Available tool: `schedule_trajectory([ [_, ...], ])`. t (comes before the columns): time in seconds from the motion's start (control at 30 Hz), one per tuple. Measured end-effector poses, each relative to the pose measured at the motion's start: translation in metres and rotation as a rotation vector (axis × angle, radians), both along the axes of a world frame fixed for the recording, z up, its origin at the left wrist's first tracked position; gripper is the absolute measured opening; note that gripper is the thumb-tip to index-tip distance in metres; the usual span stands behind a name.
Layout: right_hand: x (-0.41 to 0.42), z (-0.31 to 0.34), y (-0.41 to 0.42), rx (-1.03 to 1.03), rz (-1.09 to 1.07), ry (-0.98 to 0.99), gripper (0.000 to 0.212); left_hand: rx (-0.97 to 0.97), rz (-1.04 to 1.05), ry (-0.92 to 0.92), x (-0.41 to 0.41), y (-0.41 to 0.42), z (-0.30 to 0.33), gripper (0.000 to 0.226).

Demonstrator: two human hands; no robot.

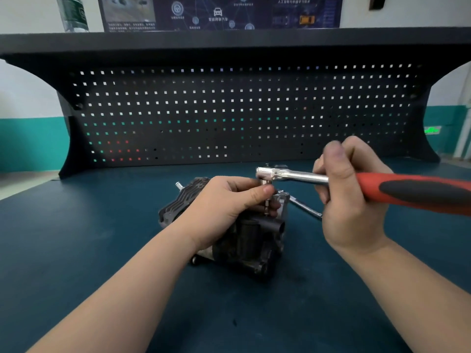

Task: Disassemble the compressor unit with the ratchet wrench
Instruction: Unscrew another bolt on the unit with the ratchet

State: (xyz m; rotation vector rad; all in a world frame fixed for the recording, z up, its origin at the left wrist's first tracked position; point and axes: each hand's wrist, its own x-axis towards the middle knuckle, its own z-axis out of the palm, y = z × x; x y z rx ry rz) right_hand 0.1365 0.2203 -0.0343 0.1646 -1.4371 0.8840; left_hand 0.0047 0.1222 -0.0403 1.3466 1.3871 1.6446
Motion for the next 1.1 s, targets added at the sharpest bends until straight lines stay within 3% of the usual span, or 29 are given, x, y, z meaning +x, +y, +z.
schedule_trajectory([
  [0.07, 0.001, -0.002, -0.005, 0.132, -0.04, 0.004, 0.041, 0.017, -0.088, -0.014, -0.002, -0.003, 0.0, 0.028],
  [0.17, -0.001, -0.002, -0.003, 0.124, -0.021, -0.003, 0.035, 0.014, -0.15, -0.017, -0.002, -0.005, 0.0, 0.03],
  [0.3, -0.004, 0.0, 0.012, -0.211, 0.196, -0.041, 0.031, 0.02, -0.097, -0.038, 0.001, -0.001, 0.0, 0.016],
  [0.5, -0.016, -0.004, 0.036, -0.704, 0.52, -0.201, 0.03, 0.019, -0.022, 0.022, 0.001, 0.003, -0.002, 0.019],
  [0.6, -0.016, -0.004, 0.047, -0.934, 0.555, -0.326, 0.026, 0.017, -0.006, 0.045, 0.0, 0.003, -0.002, 0.02],
  [0.77, -0.016, -0.003, 0.049, -1.046, 0.566, -0.4, 0.029, 0.005, 0.047, 0.085, 0.0, 0.002, -0.001, 0.031],
  [0.83, -0.016, 0.0, 0.04, -0.968, 0.484, -0.271, 0.028, -0.003, 0.06, 0.075, 0.002, 0.001, -0.001, 0.025],
  [0.9, -0.013, 0.004, 0.027, -0.728, 0.308, -0.135, 0.031, -0.016, 0.077, 0.057, 0.002, 0.001, -0.001, 0.019],
  [1.03, 0.001, 0.008, -0.009, 0.067, -0.238, -0.068, 0.036, -0.014, 0.085, 0.085, 0.004, -0.001, 0.001, 0.019],
  [1.1, 0.005, 0.003, -0.026, 0.368, -0.42, -0.038, 0.035, 0.0, 0.052, 0.093, 0.004, -0.003, 0.001, 0.015],
])
